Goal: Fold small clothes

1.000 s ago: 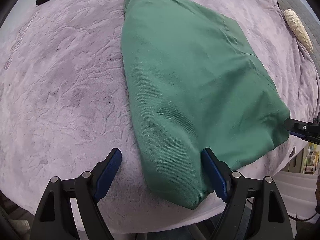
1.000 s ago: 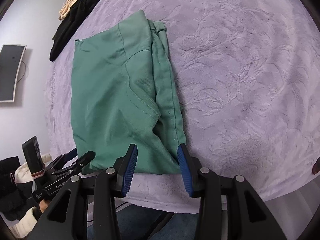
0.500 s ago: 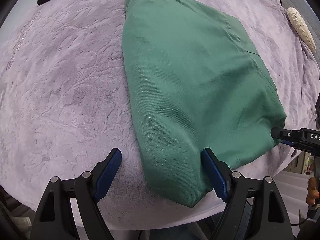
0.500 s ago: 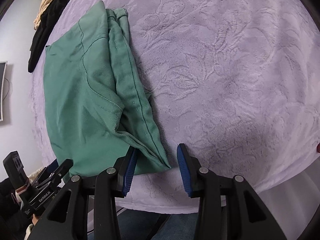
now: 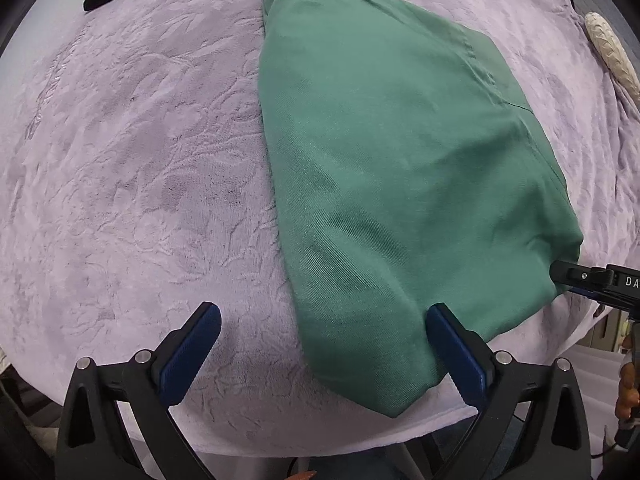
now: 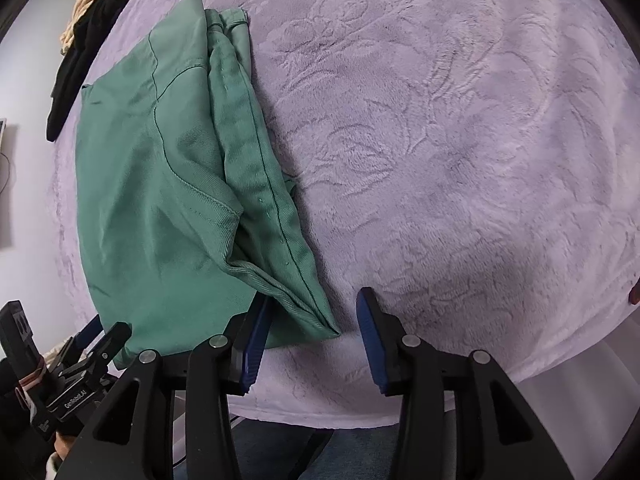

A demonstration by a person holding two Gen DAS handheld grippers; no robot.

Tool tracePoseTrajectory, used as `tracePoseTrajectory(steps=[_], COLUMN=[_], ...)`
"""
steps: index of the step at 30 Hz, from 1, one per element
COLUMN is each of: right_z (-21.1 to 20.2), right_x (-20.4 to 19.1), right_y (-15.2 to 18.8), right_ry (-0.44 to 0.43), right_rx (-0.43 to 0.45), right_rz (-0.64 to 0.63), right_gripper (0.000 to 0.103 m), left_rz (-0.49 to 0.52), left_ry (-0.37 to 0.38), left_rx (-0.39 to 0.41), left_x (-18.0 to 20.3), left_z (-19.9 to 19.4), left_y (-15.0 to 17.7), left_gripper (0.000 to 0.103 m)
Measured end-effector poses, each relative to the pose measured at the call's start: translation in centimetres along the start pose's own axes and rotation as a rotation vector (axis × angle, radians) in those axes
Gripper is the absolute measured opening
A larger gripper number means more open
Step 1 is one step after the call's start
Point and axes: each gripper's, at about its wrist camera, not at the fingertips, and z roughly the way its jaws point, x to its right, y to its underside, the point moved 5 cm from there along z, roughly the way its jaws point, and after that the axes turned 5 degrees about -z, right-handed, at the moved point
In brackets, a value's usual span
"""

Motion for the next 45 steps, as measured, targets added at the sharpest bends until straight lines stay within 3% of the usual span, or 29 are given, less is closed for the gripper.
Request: tracePoseTrajectory(steps=[4,6,9,13,19,22,25,32,36,38,45], right_z=[-0.7,-2.2,-4.2,-4.6,-1.6,0.3,1.2,0.5,-0.5,-1.0,-2.9], right_x=[-0.1,-0.6,-1.8,-3.8,-6.2,-5.0,-4.0,-4.3,-4.1,-4.1,-3.0], right_y=[0.2,0.0,-1.5,-3.7,-4.7,-4.8,-4.7,-4.2,-3.3,-2.9,-1.8], right_ry=[0.012,0.007,-0.029,-0.051,0.03,0.052,0.018,0.032,0.03,0.038,0.034], right_rx=[0.008,0.058,0.127,0.149,0.111,0.072,0.053,0.038,0.046,0.052,0.074], right_rz=[-0.001,-0.02,-0.059,-0.096,-0.18,-0.139,-0.077,-0.119,-0.121,-0.124,-0.106], right_gripper=[0.05,0.05,0.051,0.052,0.052,0.052,0.06,0.064,0.065,0.072,0.072], left_rz=[-0.015,-0.01,0.001,-0.002,-0.034,-0.038,-0.031,-0.005,-0.012,-0.013,-0.03], left_ry=[0.002,-0.011,-0.033,-0.05,-0.064,-0.075,-0.087,-0.105,-0.087,-0.081,-0.045], left_rx=[-0.006,-0.004,0.005,0.001,-0.027,-0.022,-0.02,-0.017,-0.028,-0.036,-0.066], left_x=[-0.2,-0.3,-0.1,0.3,0.3,0.2,0.4,1.4,1.7,1.6,1.3], left_z=[0.1,-0.1,-0.5,-0.5,-0.3,-0.4,-0.3,-0.4,-0.1,0.0,0.2], left_y=[0.0,0.1,-0.1,-0.4,-1.2,-1.6,-1.8,-1.6,-1.5,-1.5,-1.5], left_gripper=[0.103,0.103,0.103,0.103,0.103,0.103,0.103,0.103,0.103,0.103,0.103])
